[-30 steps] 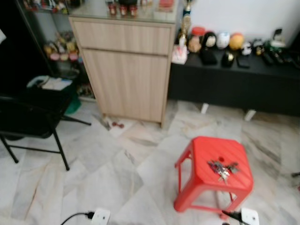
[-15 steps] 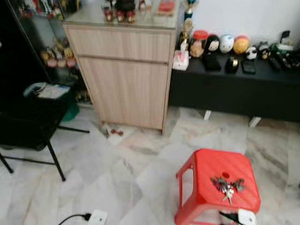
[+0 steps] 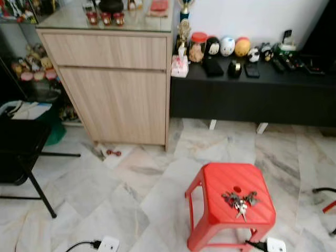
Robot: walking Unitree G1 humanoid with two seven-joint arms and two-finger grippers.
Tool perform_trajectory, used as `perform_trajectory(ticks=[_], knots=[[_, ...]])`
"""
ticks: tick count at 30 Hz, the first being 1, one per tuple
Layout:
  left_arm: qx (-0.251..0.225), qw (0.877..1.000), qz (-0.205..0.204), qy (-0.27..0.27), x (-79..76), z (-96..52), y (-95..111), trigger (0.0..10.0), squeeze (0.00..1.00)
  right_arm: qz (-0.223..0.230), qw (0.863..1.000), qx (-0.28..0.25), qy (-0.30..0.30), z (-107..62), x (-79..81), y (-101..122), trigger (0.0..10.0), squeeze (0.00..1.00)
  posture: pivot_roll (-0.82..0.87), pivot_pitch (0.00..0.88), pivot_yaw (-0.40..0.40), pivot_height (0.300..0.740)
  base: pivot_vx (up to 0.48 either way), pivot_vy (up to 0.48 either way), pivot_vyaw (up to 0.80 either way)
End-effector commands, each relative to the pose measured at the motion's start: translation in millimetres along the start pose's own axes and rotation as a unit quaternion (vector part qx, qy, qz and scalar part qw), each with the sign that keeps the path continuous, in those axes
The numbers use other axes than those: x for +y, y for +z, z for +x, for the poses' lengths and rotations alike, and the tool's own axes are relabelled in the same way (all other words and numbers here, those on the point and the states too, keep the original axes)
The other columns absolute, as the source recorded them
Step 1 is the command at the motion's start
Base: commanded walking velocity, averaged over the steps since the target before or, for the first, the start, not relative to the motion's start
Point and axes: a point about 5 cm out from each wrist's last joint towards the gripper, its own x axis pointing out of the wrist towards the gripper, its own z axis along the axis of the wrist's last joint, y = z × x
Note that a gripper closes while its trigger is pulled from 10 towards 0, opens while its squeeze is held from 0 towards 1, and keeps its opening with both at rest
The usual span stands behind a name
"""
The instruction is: Hang keys on a hook
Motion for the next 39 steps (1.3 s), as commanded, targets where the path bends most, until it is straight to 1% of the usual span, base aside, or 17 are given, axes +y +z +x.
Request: perform_trajectory(ticks=[1, 31, 39], knots=[[0.015, 1.0, 0.009, -0.001, -1.2, -1.4, -8.1, 10.0, 0.0, -0.001, 1.0, -0.003, 0.001, 0.0, -0.1, 0.8, 10.0, 0.0, -0.05, 0.08, -0.031, 0.74, 0.0, -0.24, 0.0], [0.014, 1.0, 0.009, -0.004, -2.0, -1.8, -9.5, 10.0, 0.0, -0.003, 1.0, -0.008, 0.004, -0.6, -0.8, 0.5, 10.0, 0.0, -0.05, 0.091, -0.03, 0.74, 0.0, -0.273, 0.0], [0.008, 1.0, 0.009, 0.01, -0.7, -2.0, -8.9, 10.0, 0.0, -0.003, 1.0, -0.015, 0.001, -0.7, -1.2, 1.7, 10.0, 0.0, -0.05, 0.092, -0.03, 0.74, 0.0, 0.0, 0.0]])
